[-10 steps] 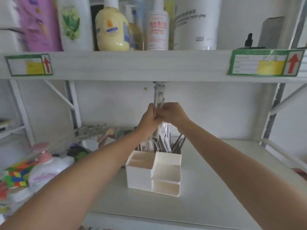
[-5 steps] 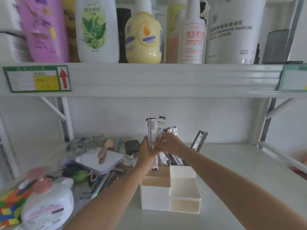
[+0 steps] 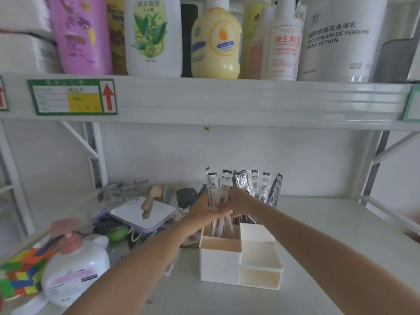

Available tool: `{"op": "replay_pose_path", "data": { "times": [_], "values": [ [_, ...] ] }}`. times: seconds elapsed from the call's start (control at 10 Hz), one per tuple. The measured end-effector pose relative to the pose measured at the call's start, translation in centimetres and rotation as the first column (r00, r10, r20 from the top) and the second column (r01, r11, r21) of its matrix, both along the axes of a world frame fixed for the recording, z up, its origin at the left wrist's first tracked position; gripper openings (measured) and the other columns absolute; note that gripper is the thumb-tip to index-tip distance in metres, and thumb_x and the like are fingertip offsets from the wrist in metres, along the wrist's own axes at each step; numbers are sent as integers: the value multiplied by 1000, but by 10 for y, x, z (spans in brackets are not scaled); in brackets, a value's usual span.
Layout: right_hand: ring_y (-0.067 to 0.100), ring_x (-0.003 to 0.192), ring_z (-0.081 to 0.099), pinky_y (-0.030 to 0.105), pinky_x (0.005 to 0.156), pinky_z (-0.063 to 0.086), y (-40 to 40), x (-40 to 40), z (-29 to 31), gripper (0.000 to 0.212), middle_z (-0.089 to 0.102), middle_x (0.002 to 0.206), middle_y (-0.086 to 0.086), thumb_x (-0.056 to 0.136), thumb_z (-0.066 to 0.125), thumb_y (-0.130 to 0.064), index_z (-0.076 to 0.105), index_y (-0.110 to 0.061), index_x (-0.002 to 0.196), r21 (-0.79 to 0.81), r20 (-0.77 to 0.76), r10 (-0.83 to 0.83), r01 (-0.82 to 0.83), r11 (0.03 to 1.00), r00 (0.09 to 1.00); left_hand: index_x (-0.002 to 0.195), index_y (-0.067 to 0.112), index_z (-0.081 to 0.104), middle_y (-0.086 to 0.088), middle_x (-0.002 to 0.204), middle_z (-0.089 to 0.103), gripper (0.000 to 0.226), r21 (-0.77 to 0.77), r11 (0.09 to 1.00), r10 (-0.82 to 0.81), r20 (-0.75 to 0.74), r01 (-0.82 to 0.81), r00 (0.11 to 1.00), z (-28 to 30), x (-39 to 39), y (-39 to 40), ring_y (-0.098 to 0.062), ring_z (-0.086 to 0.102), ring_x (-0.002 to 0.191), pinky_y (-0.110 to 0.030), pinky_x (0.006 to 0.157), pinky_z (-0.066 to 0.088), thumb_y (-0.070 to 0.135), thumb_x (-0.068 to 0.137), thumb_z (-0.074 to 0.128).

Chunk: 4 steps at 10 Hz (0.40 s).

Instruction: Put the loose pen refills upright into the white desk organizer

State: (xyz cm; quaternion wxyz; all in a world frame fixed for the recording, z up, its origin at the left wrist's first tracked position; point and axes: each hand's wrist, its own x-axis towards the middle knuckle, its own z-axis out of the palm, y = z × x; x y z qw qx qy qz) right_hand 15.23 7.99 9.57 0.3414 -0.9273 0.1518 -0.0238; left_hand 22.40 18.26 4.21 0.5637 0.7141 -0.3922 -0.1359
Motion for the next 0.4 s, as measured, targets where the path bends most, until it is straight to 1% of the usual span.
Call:
{"op": "replay_pose_path", "data": {
  "times": [0.1,0.2,0.3,0.4],
  "values": [
    [6,66,63,11,57,52,-1,0,4,33,62,75,-2,82,64,-12,62,-1,112,-87,-3,17,-17,996,1000,114,27,50,7,105,64,53,-1,1000,-18,-38,18,999,5,1,5,-9,61,101,-24,87,49,7,71,73],
    [3,53,54,7,42,45,-4,-2,2,30,55,62,-7,81,65,-13,65,-1,109,-148,48,20,-12,989,999,116,18,49,4,107,59,43,-72,997,9,-67,-14,998,11,-1,8,-17,55,106,-23,84,44,3,78,64],
    [16,65,64,11,55,45,-3,-6,2,23,63,69,-1,83,60,-23,68,-4,94,-201,50,18,-8,980,999,120,9,49,0,109,63,35,-140,989,42,-93,-55,995,22,-7,12,-18,58,104,-32,94,45,7,86,58],
    [15,71,62,23,68,55,-2,-5,5,30,67,81,6,83,62,-26,69,-2,99,-101,127,-42,56,993,991,119,10,53,-5,117,65,33,-178,974,142,-9,-141,990,31,-9,14,-9,60,98,-16,84,46,20,88,58]
  ]
}}
